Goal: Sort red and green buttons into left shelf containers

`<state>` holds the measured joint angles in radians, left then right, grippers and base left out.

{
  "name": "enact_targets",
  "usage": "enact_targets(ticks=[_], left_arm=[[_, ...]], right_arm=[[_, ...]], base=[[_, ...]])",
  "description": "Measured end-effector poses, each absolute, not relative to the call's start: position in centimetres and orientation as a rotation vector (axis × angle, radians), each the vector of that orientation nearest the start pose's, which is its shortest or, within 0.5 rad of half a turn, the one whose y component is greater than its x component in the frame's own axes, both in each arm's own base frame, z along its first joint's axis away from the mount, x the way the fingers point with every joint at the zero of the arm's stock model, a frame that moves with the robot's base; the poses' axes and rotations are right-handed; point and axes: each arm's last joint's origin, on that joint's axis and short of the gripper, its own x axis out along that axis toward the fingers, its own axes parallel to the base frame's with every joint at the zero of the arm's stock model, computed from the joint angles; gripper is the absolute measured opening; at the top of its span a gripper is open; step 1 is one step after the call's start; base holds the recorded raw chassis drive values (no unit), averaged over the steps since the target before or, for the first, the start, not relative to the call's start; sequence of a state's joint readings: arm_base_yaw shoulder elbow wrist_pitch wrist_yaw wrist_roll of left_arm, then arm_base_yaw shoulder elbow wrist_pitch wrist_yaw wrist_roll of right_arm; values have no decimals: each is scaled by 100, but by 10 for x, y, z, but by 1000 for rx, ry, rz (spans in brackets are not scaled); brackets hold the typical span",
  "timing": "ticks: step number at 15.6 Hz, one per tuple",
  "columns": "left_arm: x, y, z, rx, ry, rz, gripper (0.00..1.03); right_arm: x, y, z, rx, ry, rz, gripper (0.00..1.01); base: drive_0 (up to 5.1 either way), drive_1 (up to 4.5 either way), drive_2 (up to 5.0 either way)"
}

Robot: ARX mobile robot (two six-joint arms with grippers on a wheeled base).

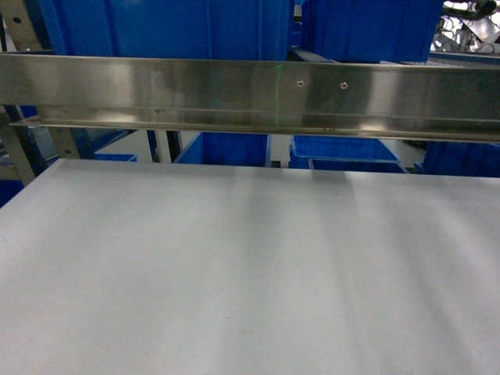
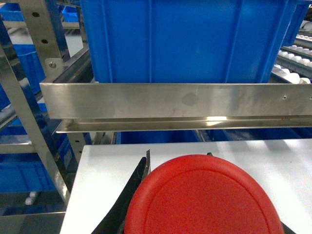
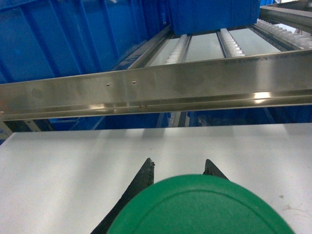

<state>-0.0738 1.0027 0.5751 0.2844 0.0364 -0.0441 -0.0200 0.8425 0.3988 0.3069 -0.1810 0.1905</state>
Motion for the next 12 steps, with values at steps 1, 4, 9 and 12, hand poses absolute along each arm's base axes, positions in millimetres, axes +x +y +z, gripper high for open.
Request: enact_targets(ticks=[1, 4, 9, 12], left_arm=[[221, -18, 265, -41, 145, -110, 27], [221, -18, 265, -42, 145, -108, 27], [221, -17, 265, -42, 144, -107, 26], [221, -17, 265, -42, 145, -107, 26]], right_arm=[[187, 1, 237, 203, 148, 148, 25], [187, 1, 237, 204, 150, 147, 25], [187, 1, 237, 204, 151, 148, 25], [187, 1, 237, 204, 150, 149, 25]], base=[[-494, 242, 242], [-494, 242, 242], [-494, 242, 242], [-494, 242, 242]])
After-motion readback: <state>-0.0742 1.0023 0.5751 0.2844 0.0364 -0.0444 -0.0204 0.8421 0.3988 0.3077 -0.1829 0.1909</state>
